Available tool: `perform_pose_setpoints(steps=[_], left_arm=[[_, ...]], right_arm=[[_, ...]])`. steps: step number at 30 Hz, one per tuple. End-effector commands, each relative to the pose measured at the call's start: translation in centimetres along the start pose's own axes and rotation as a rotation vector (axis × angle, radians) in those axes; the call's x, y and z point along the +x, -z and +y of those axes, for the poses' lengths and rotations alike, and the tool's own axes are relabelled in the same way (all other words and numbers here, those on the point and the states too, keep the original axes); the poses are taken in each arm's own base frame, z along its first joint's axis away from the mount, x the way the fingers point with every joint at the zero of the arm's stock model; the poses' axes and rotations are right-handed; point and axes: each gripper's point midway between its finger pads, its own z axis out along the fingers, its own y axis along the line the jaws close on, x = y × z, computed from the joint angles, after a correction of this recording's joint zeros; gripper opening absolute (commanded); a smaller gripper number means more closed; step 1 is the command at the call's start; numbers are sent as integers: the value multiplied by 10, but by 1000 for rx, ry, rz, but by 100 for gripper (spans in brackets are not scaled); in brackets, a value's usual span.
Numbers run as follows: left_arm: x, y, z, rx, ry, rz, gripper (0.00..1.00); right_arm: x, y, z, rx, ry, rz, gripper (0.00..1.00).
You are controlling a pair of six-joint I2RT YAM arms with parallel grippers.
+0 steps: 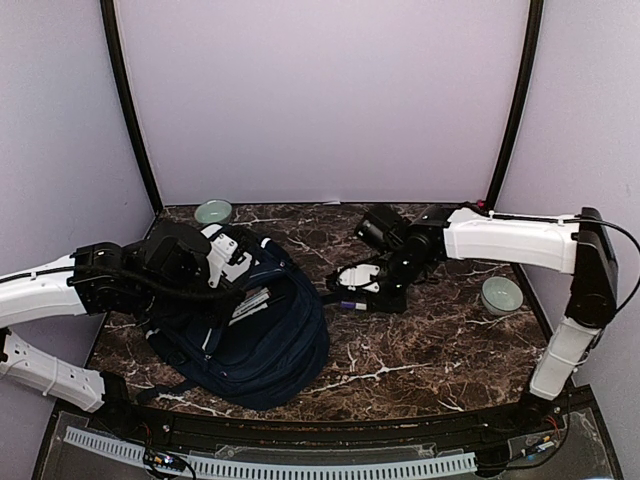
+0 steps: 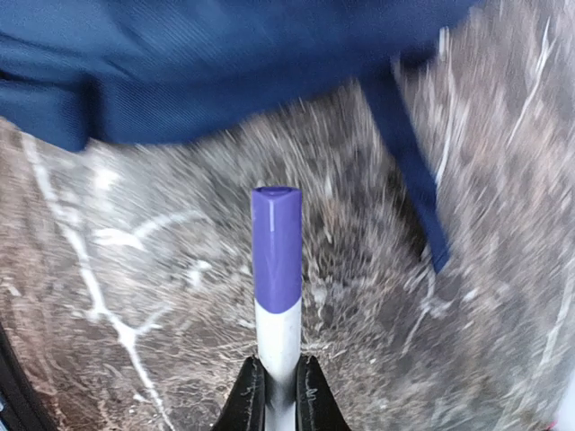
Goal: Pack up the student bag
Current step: Pick up the pen from the center of the board, then place the pen in the upper front pocket of the bag.
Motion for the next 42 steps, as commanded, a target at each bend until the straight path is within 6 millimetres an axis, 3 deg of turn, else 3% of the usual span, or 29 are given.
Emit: perform_pose_setpoints(steps=[1,7,13,19,26,33,35,36,38,42], left_arm=[[-25,9,-9,44,16,-86,0],[-26,9,-12,58,18,-91,0],[-29,10,-16,82,18,-91,0],[-30,15,-17,93,23,-93,0],[-36,24,-19,119,37,-123,0],[-32,20,-21,126,35,-106,0],[-32,20,-22,132,37,-104,0],[-32,19,-22,132,40,-103,0],[-31,20,-21,128,46,-99,0],[-31,25,-15,103,54,-101,2]], right_arm=[[-48,47,29,39,194,-140,6],[-111,71,59,164,415,-217,7],[-165,58,79,358,615,-222,7],[-197,33,79,521,738,-197,6],[-215,-3,70,606,795,-159,6],[-229,-23,61,667,805,-172,9],[-241,-17,40,788,748,-201,23],[-252,-4,22,883,685,-247,27],[-252,3,6,913,642,-247,30],[-239,6,27,747,641,-287,36]])
